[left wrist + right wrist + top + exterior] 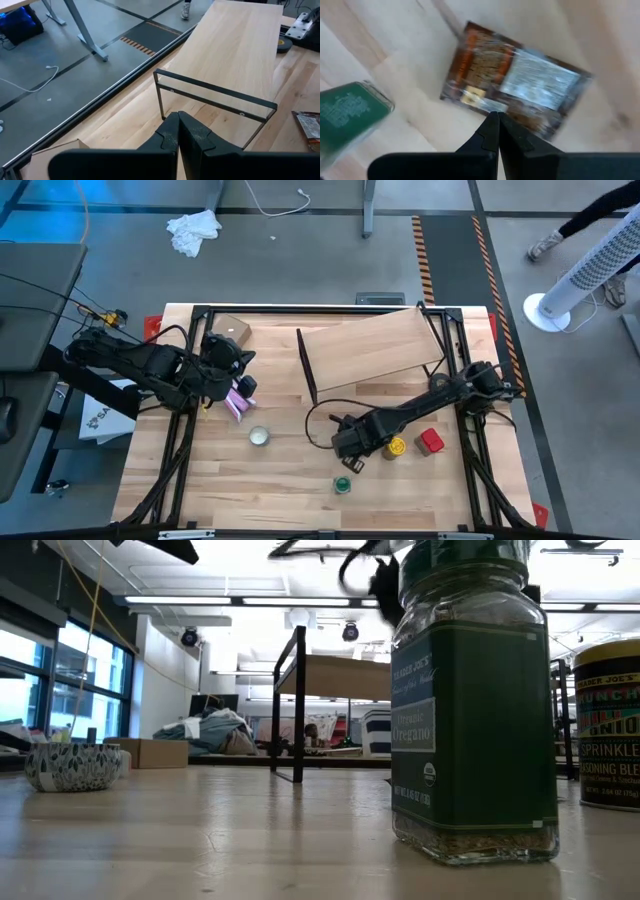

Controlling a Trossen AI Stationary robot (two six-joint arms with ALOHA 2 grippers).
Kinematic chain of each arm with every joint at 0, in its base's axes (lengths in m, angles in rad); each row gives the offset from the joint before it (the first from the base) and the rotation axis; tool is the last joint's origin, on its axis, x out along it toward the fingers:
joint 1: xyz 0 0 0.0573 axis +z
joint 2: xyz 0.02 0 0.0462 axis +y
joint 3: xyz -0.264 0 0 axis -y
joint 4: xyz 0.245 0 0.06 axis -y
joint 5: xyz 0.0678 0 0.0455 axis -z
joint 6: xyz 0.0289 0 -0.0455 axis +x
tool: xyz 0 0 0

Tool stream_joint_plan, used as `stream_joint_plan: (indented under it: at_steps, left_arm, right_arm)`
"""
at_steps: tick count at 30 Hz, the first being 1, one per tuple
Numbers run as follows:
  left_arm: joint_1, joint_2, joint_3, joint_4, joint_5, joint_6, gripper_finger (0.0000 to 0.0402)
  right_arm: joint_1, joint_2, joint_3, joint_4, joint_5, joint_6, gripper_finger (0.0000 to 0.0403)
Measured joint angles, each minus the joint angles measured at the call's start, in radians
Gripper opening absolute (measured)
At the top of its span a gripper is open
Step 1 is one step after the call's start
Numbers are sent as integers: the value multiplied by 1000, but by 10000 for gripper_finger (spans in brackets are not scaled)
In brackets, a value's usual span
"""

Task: Shelf spices
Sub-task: Move the yellow spice bottle to the bottom center of the table

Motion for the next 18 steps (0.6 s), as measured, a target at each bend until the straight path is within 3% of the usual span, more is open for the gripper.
stream_joint_plan:
  at_steps: [9,14,18]
  left_arm:
    - [-7,2,0,22,-11,2,0]
    - [-7,3,0,23,-11,2,0]
    - [-19,3,0,25,-15,2,0]
  right_arm:
    - [14,-210,0,-420,31,47,0]
    - [69,-229,-45,-429,-73,64,0]
    - [131,-254,-125,-417,-108,175,0]
